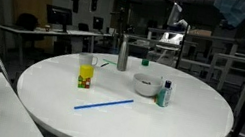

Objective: Move the mug forward

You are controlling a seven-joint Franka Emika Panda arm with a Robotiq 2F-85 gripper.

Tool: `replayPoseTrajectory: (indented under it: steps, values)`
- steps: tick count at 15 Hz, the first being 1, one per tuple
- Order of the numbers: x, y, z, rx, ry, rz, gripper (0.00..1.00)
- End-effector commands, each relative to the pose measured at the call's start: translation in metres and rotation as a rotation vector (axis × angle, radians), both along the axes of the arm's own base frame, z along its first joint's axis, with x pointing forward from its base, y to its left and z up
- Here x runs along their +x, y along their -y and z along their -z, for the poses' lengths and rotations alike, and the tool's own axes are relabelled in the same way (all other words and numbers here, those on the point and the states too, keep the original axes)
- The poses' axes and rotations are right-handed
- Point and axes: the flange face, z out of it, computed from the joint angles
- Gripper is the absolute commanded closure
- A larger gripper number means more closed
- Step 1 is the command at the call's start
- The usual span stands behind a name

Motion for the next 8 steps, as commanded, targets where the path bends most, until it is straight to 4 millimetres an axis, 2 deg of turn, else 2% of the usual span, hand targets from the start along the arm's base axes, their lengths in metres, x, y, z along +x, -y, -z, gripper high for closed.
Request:
replayPoseTrajectory:
  steps: [1,8]
  values:
    - [0.000,0.000,-0.001,0.000,-0.001,0.000,0.00]
    - [0.003,-0.025,-0.002,0.002,0.007,-0.042,0.00]
